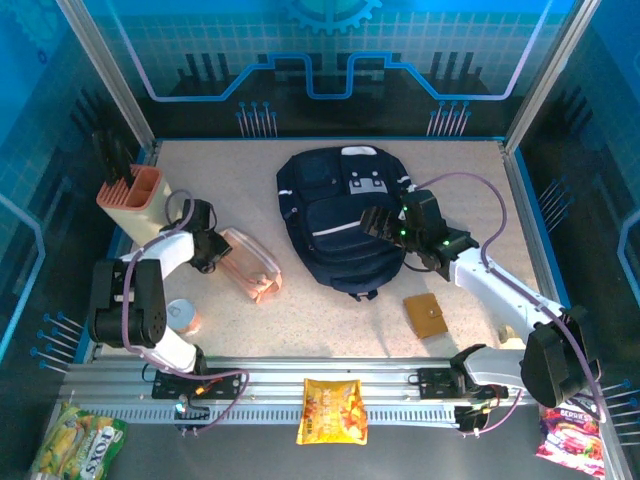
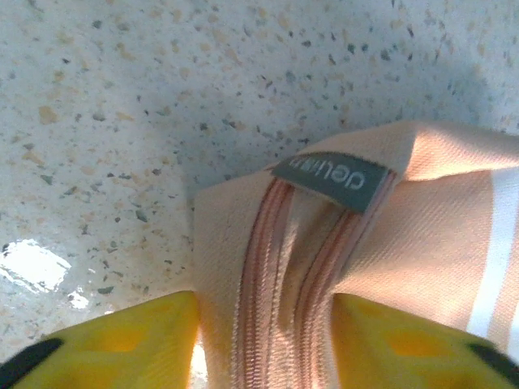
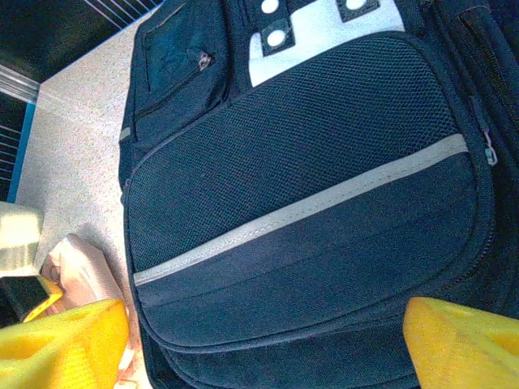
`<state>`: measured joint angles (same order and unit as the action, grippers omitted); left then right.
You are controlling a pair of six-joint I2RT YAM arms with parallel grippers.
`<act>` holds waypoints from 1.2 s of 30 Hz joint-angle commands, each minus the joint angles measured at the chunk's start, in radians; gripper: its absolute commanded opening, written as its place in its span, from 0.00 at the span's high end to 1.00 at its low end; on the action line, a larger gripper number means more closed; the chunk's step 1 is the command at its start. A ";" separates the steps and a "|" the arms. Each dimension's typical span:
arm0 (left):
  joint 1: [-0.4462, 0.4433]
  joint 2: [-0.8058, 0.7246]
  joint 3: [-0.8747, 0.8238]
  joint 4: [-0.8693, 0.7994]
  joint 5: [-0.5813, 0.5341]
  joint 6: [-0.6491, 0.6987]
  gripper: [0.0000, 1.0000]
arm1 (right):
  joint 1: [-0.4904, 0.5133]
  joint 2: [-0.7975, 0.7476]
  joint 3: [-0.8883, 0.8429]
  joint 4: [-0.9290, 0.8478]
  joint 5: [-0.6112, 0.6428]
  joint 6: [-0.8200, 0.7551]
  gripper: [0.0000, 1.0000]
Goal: Pack books, pencil case, and school supplies into a backpack
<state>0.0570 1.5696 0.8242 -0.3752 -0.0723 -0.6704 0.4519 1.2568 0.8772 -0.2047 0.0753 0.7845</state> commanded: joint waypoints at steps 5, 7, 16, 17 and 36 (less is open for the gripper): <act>-0.009 -0.026 0.013 -0.023 0.010 0.005 0.78 | 0.014 -0.004 0.030 0.011 0.005 -0.004 0.12; -0.009 -0.056 0.010 -0.016 0.030 0.002 0.83 | 0.017 0.001 0.028 0.024 -0.010 -0.010 0.12; -0.009 -0.255 -0.011 0.057 0.245 -0.092 0.90 | 0.100 0.097 0.047 0.212 -0.219 -0.057 0.12; -0.009 -0.275 -0.017 0.075 0.272 -0.121 0.90 | 0.119 0.117 0.052 0.240 -0.243 -0.053 0.13; -0.036 -0.313 -0.079 0.348 0.445 -0.454 0.88 | 0.336 0.419 0.197 0.498 -0.410 0.047 0.15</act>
<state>0.0265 1.2682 0.7597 -0.0727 0.3313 -1.0760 0.7719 1.6508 1.0348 0.2630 -0.3054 0.8234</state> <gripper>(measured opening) 0.118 0.852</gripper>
